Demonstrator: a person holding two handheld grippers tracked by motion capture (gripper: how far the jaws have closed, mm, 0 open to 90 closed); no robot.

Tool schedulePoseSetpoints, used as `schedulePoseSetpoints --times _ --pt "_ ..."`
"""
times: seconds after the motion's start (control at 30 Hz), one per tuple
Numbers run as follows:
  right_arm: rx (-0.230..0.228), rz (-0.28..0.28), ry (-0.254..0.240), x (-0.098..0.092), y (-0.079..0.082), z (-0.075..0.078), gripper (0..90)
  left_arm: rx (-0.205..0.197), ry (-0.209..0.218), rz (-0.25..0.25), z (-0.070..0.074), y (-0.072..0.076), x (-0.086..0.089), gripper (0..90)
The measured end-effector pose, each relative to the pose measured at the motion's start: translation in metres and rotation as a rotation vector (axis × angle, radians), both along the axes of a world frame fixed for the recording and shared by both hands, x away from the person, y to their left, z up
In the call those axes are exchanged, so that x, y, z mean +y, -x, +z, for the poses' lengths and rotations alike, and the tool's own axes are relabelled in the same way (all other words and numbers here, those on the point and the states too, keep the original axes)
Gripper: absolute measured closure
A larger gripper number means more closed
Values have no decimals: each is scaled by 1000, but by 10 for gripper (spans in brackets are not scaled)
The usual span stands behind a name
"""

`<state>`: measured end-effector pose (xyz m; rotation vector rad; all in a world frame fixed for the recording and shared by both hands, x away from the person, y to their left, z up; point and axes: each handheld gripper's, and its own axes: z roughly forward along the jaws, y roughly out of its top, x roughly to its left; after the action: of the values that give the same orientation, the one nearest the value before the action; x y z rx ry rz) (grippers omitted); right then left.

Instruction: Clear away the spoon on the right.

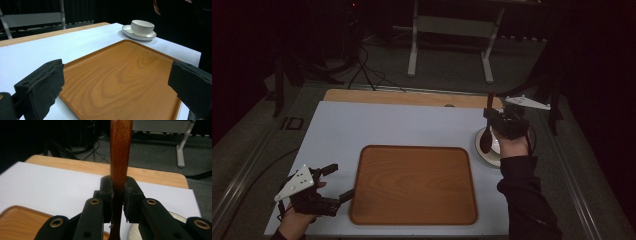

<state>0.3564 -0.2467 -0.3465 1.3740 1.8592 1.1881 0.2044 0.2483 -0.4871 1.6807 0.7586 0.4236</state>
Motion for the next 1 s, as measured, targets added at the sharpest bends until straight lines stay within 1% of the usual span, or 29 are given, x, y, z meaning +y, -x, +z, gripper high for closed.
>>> schedulePoseSetpoints --times 0.1,0.13,0.17,0.37,0.5,0.57,0.6,0.63,0.73,0.8,0.83,0.87,0.9,0.97,1.0 --pt "1 8 -11 5 5 -2 788 0 0 0 0 0 0 16" --pt "0 18 -35 9 9 -5 788 -1 -1 -1 0 0 0 15" --pt "0 18 -35 9 9 -5 788 -1 -1 -1 0 0 0 15" --pt "32 14 -65 19 18 -19 788 -2 -5 -1 0 1 -1 15" --pt "43 25 -87 26 26 -30 788 -1 -5 1 0 0 -1 15" --pt "60 29 -100 30 29 -37 788 -1 -4 2 0 0 -1 15" --pt "74 30 -102 35 31 -44 788 -2 -5 3 0 0 -1 15" --pt "74 30 -102 35 31 -44 788 -3 -8 4 0 1 -1 15" --pt "98 28 -101 41 36 -54 788 -7 -15 3 1 1 -1 15" --pt "117 17 -105 44 39 -61 788 -6 -12 3 1 1 -1 15" --pt "135 13 -93 46 40 -67 788 -6 -12 4 1 1 -1 15" --pt "135 13 -93 46 40 -67 788 -7 -11 3 0 1 -1 15" --pt "143 8 -79 48 42 -70 788 -6 -9 4 0 1 -1 15" --pt "164 4 -95 49 44 -76 788 -8 -11 3 1 1 -1 15" --pt "168 0 -91 50 46 -79 788 -8 -12 2 1 1 -1 15"
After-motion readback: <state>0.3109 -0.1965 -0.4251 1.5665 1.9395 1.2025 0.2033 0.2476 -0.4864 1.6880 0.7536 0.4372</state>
